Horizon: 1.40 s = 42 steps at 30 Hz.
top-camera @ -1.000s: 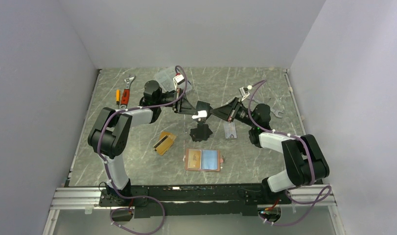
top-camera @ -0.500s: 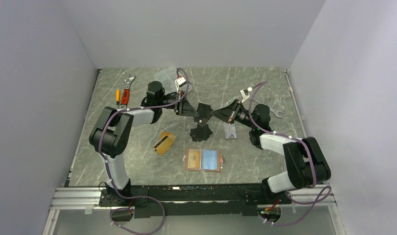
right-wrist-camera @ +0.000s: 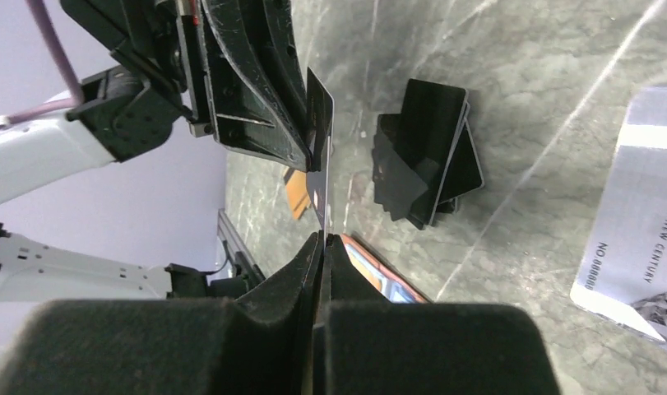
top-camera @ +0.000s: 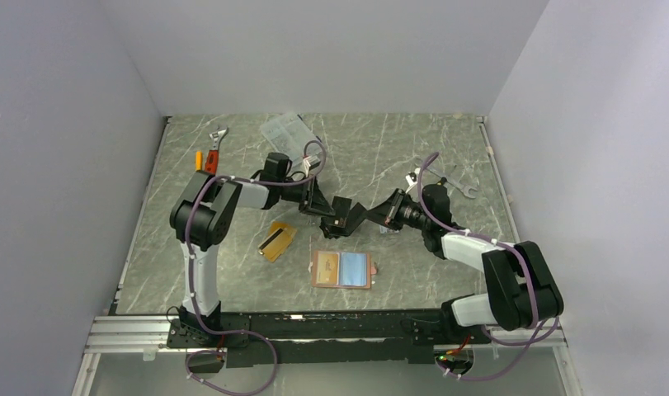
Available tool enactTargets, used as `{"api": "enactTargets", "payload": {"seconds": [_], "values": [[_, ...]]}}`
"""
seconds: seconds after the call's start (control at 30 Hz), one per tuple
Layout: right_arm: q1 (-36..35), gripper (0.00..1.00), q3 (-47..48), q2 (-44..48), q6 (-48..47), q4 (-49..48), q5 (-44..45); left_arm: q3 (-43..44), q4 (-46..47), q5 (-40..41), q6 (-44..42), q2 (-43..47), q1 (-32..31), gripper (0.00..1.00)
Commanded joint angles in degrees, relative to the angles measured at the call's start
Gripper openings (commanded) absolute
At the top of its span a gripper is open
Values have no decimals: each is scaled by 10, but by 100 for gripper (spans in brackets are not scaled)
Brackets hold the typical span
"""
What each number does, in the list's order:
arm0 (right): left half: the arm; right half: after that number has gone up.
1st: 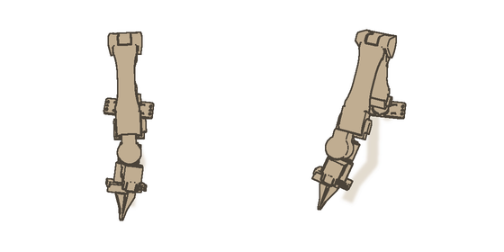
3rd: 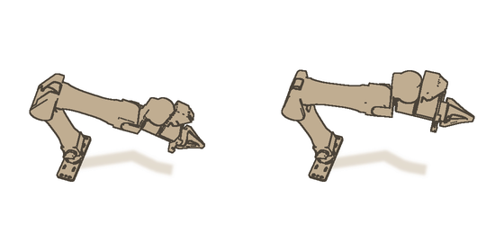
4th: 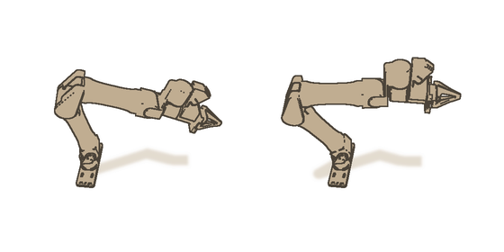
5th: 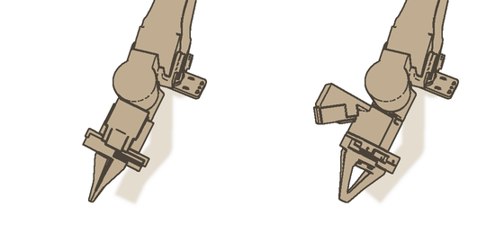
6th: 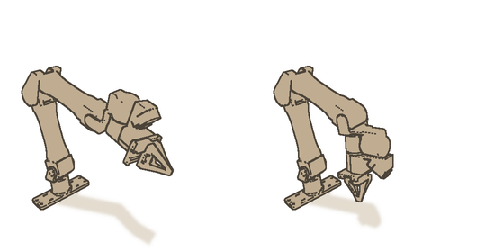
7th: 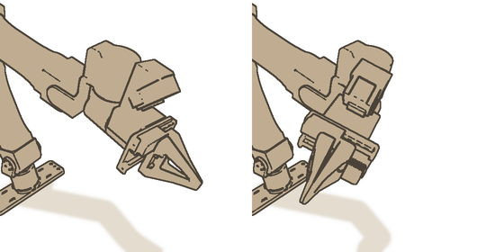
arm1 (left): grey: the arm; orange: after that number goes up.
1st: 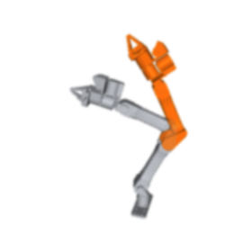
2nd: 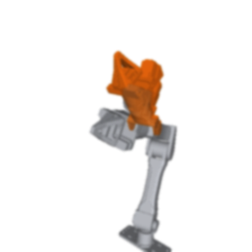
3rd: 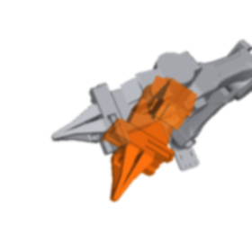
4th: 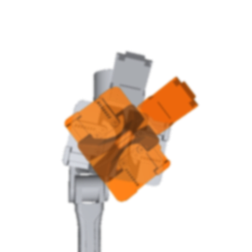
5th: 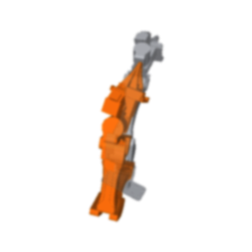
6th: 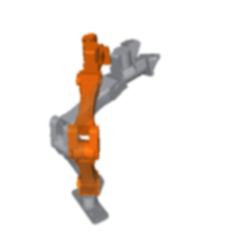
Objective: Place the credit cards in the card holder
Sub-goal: Place the credit card at the center of the board.
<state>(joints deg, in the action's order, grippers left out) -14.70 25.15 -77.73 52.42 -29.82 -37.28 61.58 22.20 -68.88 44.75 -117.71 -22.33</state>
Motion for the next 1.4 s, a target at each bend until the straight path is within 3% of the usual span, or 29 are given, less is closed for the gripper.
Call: {"api": "enactTargets", "payload": {"seconds": [0.0,0.23,0.5,0.8,0.93,1.0,1.03,1.3,1.37], "values": [[2,0,20,-15,-30,18,19,40,-87,30,-90,-9,-14,20],[6,0,41,13,-82,98,42,76,-241,120,-178,-12,-25,20],[10,0,60,63,-118,162,50,109,-340,203,-246,-4,-65,21],[10,0,75,97,-132,186,25,148,-414,240,-298,38,-64,47],[10,0,76,106,-133,170,-18,131,-414,243,-312,91,-36,58],[10,0,76,108,-125,147,-53,125,-406,225,-317,120,-21,95],[9,0,76,108,-119,130,-73,121,-398,210,-315,137,-14,99],[9,0,96,105,-50,21,-151,48,-208,23,-215,229,-11,99],[5,0,103,97,-29,-8,-169,21,-150,-1,-175,238,-11,94]]}}
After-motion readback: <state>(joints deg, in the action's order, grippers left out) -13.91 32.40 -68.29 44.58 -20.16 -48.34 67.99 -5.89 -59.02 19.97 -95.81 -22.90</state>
